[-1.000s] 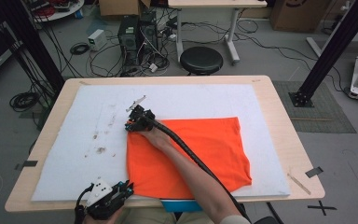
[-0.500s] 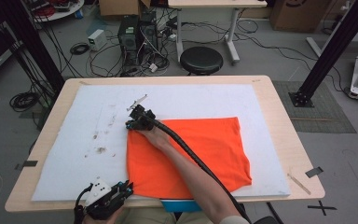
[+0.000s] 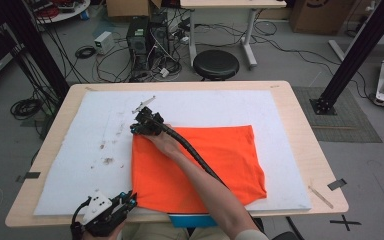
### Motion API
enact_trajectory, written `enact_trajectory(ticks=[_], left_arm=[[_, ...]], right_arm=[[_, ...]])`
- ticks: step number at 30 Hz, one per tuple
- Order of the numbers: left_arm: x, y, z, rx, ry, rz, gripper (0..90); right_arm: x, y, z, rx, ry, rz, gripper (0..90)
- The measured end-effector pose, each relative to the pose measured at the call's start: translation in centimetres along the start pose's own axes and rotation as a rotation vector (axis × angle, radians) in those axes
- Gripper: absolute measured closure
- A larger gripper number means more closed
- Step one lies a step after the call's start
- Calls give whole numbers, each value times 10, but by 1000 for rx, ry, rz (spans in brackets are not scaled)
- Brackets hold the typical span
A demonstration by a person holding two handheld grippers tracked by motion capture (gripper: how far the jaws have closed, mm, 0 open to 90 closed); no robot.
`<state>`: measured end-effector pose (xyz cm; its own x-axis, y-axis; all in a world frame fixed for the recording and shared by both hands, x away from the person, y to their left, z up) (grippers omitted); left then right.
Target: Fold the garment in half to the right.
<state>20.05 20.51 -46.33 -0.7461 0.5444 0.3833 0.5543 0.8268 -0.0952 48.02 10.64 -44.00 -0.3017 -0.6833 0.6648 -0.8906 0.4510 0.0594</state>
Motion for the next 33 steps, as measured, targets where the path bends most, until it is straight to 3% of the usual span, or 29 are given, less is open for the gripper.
enact_trajectory(ticks=[3,7,10,17,22,33], left_arm=[[9,6,-5,0,-21,-31,802],[15,8,-7,8,-31,-29,802],[14,7,-8,22,-37,-9,802],[4,1,-14,38,-24,57,801],[-2,-5,-19,53,-27,104,801],[-21,-23,-34,14,0,184,802]], right_arm=[[1,3,-10,-6,-22,-9,863],[6,7,-22,3,-40,-23,863],[6,7,-22,16,-31,-26,863],[8,-3,-9,-36,-26,-50,861],[21,-10,-3,-48,-34,-43,862],[55,-30,17,-64,-39,-10,871]])
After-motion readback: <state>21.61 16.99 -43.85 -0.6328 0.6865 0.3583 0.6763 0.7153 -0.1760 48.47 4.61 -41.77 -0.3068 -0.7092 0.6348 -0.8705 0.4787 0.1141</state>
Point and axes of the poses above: each handheld gripper's, and its own axes: x roughly backward along the jaws, z roughly out of its underside, y roughly to its left, the point moved 3 cm from there along -x, roughly forward along the jaws, and after that the axes turned 1 degree about z, right-handed, at the moved point
